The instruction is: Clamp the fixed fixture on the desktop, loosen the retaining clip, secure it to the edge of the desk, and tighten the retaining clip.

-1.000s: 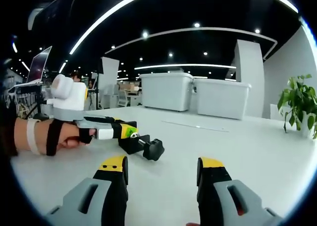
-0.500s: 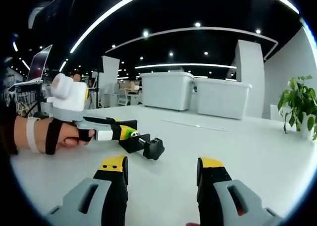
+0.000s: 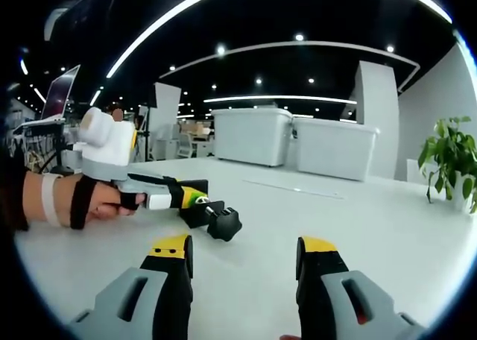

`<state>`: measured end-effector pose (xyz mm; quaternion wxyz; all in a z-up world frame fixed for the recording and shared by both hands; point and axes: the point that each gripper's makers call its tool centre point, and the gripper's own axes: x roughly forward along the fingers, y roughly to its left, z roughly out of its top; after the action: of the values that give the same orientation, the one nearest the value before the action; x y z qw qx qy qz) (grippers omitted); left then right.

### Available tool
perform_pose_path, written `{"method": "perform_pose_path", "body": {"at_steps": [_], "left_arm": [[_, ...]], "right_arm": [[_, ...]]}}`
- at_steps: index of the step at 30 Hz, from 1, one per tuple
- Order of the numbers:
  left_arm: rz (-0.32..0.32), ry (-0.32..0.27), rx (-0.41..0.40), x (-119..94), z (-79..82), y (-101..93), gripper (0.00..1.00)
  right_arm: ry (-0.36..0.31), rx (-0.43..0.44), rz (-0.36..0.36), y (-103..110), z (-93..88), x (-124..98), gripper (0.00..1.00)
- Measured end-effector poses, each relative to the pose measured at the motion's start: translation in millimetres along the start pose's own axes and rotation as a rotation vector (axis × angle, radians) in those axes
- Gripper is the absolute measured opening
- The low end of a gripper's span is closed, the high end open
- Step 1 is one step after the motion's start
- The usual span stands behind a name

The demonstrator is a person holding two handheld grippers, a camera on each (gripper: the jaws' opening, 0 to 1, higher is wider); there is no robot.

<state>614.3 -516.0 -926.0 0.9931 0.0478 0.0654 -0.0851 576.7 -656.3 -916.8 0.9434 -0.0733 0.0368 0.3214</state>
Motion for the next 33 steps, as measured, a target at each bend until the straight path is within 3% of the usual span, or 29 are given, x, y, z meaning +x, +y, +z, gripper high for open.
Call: {"method": "perform_pose_path", "body": {"at_steps": [16, 20, 23, 27, 31, 33], "left_arm": [[-0.010, -0.007, 0.004, 0.0, 2.5, -0.9, 0.05], [-0.009, -0.005, 0.002, -0.1, 2.0, -0.1, 0.05], [-0.008, -0.003, 0.002, -0.1, 1.3, 0.8, 0.05], [-0.026, -0.008, 0.006, 0.1, 2.3, -0.7, 0.04], [-0.061, -0.005, 0.004, -1.5, 1.7, -0.2, 0.04], [-0.084, -0.013, 0.054, -2.4, 3.0, -2.2, 0.05]], "right_arm": [[-0.003, 0.002, 0.006, -0.2, 0.9, 2.3, 0.52], [-0.005, 0.044, 0.027, -0.4, 1.0, 3.9, 0.52], [-0.003, 0.139, 0.098, 9.0, 1.4, 13.0, 0.53], [0.030, 0.149, 0.176, 20.2, -0.2, 42.3, 0.52], [0.033, 0.152, 0.212, 27.3, 1.0, 52.0, 0.52], [0.032, 0.181, 0.231, 29.3, 2.2, 51.6, 0.50]]}}
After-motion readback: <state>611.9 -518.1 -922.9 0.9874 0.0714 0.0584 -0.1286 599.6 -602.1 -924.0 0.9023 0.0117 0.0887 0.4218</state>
